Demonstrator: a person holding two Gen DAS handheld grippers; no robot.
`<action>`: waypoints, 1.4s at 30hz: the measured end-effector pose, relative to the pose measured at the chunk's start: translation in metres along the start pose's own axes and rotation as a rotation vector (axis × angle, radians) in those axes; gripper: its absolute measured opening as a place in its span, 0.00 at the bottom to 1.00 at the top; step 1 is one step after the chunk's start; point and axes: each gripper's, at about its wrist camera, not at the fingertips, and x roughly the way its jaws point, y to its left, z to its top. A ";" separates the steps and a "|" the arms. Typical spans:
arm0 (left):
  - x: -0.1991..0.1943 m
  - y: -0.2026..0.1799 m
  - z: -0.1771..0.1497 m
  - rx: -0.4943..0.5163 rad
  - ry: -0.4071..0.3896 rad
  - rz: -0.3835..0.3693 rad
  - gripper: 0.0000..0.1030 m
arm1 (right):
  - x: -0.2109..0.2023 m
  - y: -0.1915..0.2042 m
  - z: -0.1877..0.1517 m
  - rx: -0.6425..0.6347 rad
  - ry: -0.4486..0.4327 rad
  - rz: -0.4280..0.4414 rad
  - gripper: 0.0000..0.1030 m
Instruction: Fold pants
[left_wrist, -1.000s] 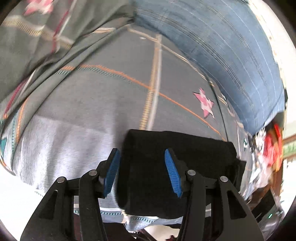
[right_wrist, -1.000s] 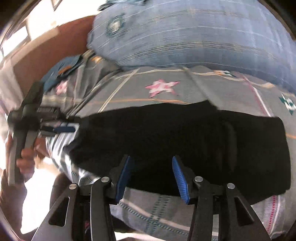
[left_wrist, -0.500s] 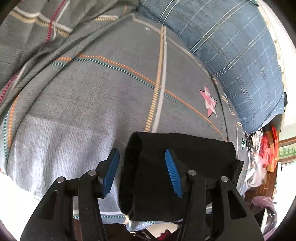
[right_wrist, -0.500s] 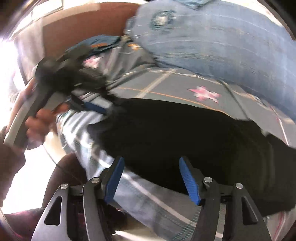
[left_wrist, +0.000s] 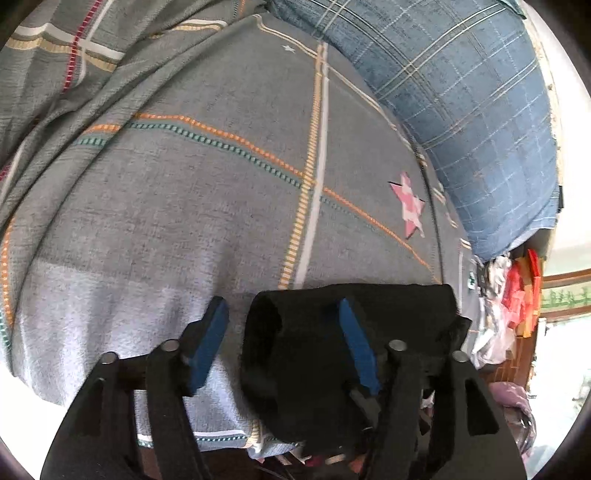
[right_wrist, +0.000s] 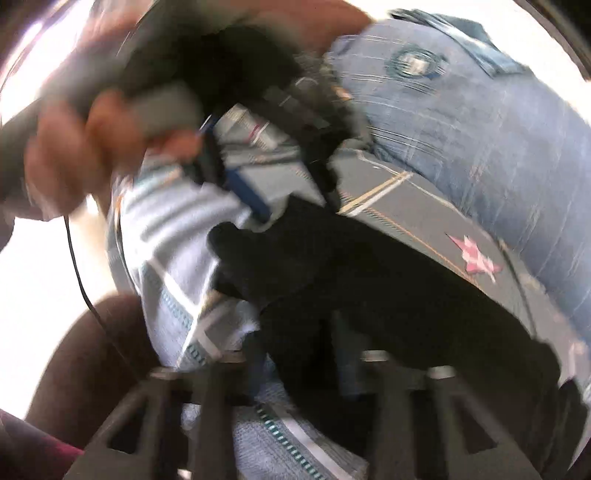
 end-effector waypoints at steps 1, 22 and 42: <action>0.001 0.000 0.000 0.003 0.004 -0.018 0.74 | -0.007 -0.007 0.001 0.037 -0.016 0.020 0.16; 0.005 -0.117 -0.030 0.188 0.048 -0.332 0.20 | -0.083 -0.121 -0.046 0.682 -0.126 0.304 0.16; 0.041 -0.205 -0.035 0.393 0.138 -0.202 0.56 | -0.111 -0.198 -0.154 1.064 -0.184 0.309 0.39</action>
